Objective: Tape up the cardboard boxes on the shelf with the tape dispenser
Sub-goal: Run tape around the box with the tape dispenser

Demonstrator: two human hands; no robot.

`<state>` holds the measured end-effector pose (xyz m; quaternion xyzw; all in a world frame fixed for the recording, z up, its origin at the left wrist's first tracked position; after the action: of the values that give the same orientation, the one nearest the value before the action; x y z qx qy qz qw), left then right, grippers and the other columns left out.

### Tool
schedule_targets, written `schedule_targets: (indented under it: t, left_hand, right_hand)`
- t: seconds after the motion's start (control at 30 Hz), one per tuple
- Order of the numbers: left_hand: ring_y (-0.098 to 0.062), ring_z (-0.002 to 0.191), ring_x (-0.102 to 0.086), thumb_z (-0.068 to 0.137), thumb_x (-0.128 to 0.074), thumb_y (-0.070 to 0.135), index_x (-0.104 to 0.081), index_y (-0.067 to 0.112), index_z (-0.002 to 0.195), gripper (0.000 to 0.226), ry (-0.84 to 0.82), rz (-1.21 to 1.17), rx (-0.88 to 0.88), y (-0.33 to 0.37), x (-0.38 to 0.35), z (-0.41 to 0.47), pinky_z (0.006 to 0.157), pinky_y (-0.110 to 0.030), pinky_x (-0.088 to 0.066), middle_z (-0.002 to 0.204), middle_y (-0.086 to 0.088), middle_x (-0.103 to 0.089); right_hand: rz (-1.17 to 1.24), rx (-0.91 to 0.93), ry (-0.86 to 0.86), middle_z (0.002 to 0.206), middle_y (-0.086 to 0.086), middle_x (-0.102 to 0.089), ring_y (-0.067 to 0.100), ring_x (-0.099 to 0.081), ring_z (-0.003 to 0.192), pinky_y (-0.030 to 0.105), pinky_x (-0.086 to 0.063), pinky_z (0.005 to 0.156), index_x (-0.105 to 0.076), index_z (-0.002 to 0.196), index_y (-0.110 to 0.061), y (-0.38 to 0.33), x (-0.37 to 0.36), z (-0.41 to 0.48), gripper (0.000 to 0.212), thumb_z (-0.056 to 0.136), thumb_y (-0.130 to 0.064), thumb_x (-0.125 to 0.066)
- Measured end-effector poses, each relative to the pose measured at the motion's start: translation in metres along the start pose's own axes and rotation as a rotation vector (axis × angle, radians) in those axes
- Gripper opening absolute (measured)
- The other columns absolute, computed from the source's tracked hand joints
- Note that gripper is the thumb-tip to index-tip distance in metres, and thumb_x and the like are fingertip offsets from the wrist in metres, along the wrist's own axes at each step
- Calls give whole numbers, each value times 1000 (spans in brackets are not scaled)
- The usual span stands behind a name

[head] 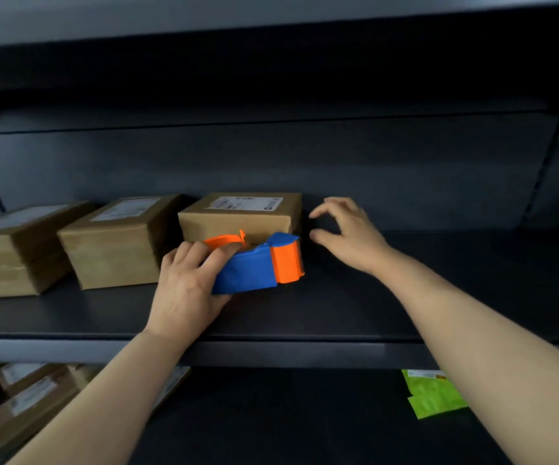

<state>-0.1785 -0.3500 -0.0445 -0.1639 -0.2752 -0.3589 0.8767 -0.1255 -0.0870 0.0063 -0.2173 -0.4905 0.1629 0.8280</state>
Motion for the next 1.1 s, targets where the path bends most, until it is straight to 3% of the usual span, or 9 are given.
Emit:
schedule_targets:
  t: [0.07,0.13,0.23,0.43,0.63,0.7,0.8,0.87,1.1]
  left_hand:
    - [-31,88,-52,63,-83,19,-59,19,127,68,-5,-17,-1,1,1,0,77,-47,-47,95,-6,-57]
    - [-29,89,-52,61,-85,17,-60,20,126,70,-3,-37,-12,2,1,1,77,-46,-47,95,-5,-57]
    - [-27,89,-51,59,-84,14,-59,20,125,71,-8,-51,-10,1,1,1,78,-45,-47,96,-4,-57]
    - [-25,91,-50,59,-84,14,-59,22,126,72,-16,-15,55,-2,-1,-1,79,-44,-47,99,-2,-58]
    - [-28,87,-48,59,-78,12,-59,23,124,68,11,50,130,-4,0,-1,76,-42,-43,94,-3,-55]
    - [-28,89,-48,58,-80,10,-60,22,124,71,3,48,125,-3,0,-1,77,-43,-44,95,-3,-55]
    - [-28,89,-48,58,-81,9,-59,21,125,71,14,33,123,-3,2,0,77,-44,-45,97,-5,-56]
    - [-28,89,-48,60,-79,10,-59,20,125,68,34,19,122,-3,3,0,76,-44,-45,96,-5,-55]
    - [-32,86,-51,63,-72,17,-54,24,125,64,31,58,44,3,7,2,77,-46,-43,92,-6,-55]
  right_hand:
    - [348,-124,78,139,-3,-37,17,-36,134,28,-31,99,-47,127,-28,-5,-9,7,48,86,-45,-66]
    - [486,-190,32,149,0,-27,17,-31,137,28,-31,101,-33,141,-27,-11,-17,16,77,80,-52,-71]
    - [460,-166,-66,157,-1,-13,20,-21,143,39,-29,113,-19,150,-32,-23,-24,32,104,69,-54,-80]
    - [391,-140,-273,161,0,0,26,-7,148,53,-21,117,-18,149,-45,-28,-31,63,125,44,-61,-81]
    - [427,-111,-340,150,-3,-28,19,-33,134,37,-33,110,-32,145,-42,-10,-40,81,117,44,-57,-89]
    - [457,-105,-352,148,-5,-31,16,-35,132,36,-34,109,-35,142,-44,-4,-45,84,114,43,-58,-88]
    - [508,-86,-336,141,-4,-31,12,-36,122,28,-35,97,-42,138,-42,2,-47,84,86,64,-44,-85]
    - [513,-76,-328,137,-2,-35,14,-40,119,26,-39,88,-47,130,-42,7,-43,83,76,65,-42,-85]
    - [517,-117,-231,126,-5,-48,2,-47,101,17,-40,75,-55,124,-35,48,12,55,64,67,-37,-84]
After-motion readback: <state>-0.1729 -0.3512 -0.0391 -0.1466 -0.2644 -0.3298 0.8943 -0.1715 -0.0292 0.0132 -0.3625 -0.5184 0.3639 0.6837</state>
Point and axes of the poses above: each hand's wrist, its own z-axis towards the middle knuckle, its own x-axis out of the back of the hand, y = z × x, the point moved 1 cm from there along z, towards the middle knuckle
